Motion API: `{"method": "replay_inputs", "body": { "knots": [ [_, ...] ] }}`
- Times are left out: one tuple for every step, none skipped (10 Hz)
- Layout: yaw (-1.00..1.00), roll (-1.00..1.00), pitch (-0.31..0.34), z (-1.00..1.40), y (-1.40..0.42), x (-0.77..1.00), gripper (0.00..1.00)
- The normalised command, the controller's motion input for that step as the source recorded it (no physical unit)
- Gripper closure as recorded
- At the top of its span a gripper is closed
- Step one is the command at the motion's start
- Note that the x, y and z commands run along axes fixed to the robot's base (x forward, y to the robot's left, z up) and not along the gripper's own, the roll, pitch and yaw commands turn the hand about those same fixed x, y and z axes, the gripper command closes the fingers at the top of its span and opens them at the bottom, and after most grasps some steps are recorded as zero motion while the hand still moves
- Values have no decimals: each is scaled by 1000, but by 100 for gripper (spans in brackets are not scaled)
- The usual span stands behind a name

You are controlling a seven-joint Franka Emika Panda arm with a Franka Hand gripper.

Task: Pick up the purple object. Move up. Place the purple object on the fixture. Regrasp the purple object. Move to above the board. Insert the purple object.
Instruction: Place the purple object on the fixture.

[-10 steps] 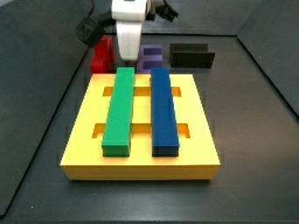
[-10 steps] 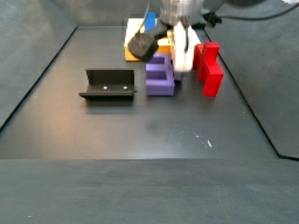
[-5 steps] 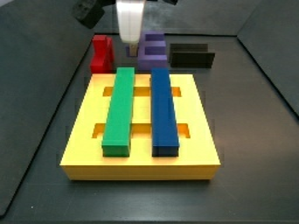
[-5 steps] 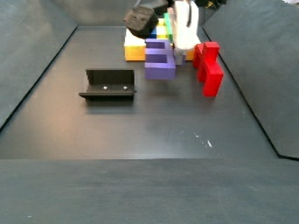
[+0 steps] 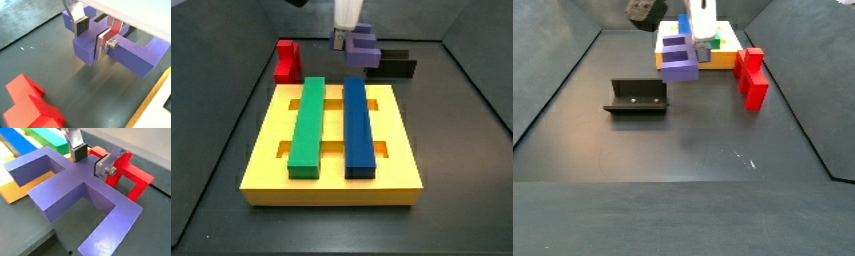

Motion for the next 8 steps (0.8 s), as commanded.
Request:
{"method": "replay_inputs", "body": {
  "knots": [
    [300,-317,191,40,0,666,100],
    [309,-343,169,34,0,640,100],
    [351,-377,106,0,0,589,100],
    [369,-494,103,0,14,469,100],
    [440,-463,71,0,51,363,100],
    [486,-429,63,0,80,289,100],
    [506,-409,0,0,57,311,100],
    [531,-426,0,0,29,300,100]
  ]
}}
